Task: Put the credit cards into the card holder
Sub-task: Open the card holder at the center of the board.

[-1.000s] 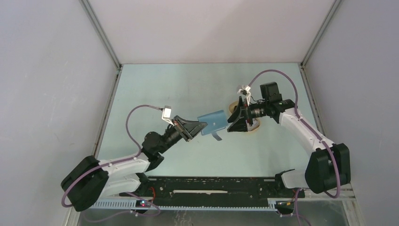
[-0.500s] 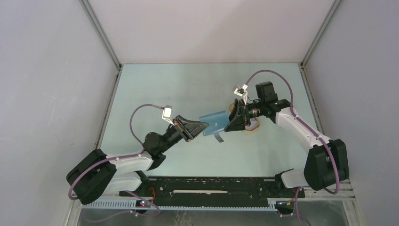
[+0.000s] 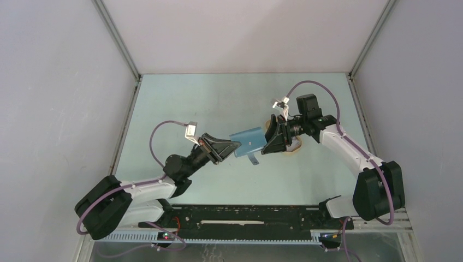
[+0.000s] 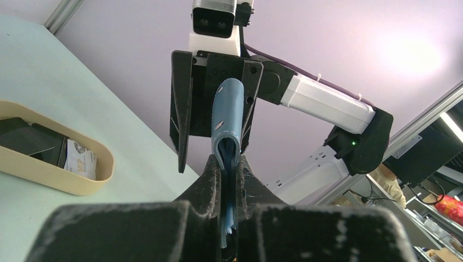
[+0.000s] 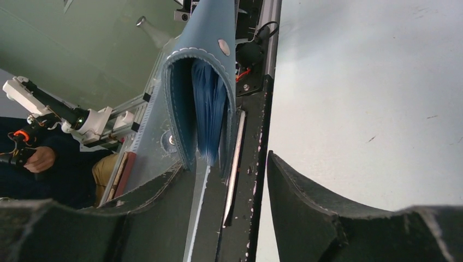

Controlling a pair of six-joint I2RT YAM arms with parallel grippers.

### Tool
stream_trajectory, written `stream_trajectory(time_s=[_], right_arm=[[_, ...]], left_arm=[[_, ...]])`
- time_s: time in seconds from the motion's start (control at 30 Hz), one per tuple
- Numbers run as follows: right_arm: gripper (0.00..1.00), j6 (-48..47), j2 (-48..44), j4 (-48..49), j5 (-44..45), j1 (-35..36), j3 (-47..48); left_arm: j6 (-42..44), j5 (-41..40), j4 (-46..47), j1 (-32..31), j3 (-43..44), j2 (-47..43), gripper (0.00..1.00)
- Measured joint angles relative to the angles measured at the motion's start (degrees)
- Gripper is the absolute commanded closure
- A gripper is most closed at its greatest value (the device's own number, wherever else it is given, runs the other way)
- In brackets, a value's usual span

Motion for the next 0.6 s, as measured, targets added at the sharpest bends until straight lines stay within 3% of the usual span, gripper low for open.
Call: stream_trajectory(time_s=[0.4, 0.5, 0.6], right_arm=[[0.64, 1.9, 0.0, 1.6, -1.4, 0.5, 0.0], [0.63, 2.4, 0.0, 2.0, -2.1, 1.2, 0.0], [0.53, 2.8, 0.0, 2.6, -2.6, 1.5, 0.0]], left_arm=[[-0.4, 0.0, 0.0, 0.0, 0.0, -0.4, 1.0], [-0.4, 0.0, 0.1, 0.0, 0.0, -0.4, 1.0], [-0.4, 0.0, 0.1, 0.0, 0.0, -0.4, 1.0]])
